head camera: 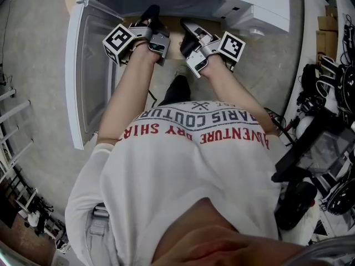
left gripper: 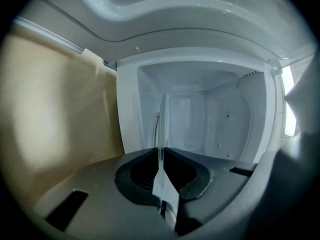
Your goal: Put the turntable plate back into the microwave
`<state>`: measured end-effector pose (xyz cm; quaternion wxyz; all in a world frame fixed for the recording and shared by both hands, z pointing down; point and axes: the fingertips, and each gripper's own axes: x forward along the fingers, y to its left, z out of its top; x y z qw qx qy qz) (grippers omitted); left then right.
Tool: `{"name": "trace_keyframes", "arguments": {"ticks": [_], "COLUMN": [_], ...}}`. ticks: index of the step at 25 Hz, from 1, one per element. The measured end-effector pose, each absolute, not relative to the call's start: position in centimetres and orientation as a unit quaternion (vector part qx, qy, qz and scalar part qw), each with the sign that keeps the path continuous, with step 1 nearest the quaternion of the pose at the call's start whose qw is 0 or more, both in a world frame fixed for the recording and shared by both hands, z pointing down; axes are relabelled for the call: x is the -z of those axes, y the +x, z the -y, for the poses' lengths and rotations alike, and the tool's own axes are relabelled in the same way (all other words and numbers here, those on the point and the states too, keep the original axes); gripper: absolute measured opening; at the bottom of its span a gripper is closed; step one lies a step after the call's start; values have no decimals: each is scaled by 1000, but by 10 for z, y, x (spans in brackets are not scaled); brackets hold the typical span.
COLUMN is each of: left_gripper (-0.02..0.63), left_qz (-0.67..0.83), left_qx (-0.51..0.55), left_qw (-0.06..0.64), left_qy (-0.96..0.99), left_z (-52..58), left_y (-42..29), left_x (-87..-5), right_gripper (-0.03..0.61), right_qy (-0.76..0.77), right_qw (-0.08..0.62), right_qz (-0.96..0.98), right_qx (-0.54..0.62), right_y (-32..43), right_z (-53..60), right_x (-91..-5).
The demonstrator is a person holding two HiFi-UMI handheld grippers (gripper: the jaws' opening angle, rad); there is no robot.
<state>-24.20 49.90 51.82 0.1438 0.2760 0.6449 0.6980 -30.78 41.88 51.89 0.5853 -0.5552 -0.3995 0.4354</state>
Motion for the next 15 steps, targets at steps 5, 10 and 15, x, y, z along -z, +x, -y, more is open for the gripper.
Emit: {"name": "trace_keyframes", "arguments": {"ticks": [5,10,15], "left_gripper": [31,32,32], "left_qz": [-641,-639,-642], "left_qx": [-703,-707,-707], "left_qw": [141,142,144], "left_qy": [273,268,260], "left_z": [-495,-494,-493], "left_y": [-238,-238,-239], "left_x": [-514,-512,-506], "right_gripper": [38,37,31], "right_qy": [-559,-559,-561], "right_qw": [588,593,588], "right_qz": [402,396,404], "right_qx": [-423,-423,-420], "right_y": [-297,-292,-292], "right_z": [-437,-447,-450], "right_x": [-513,-509,-505]}}
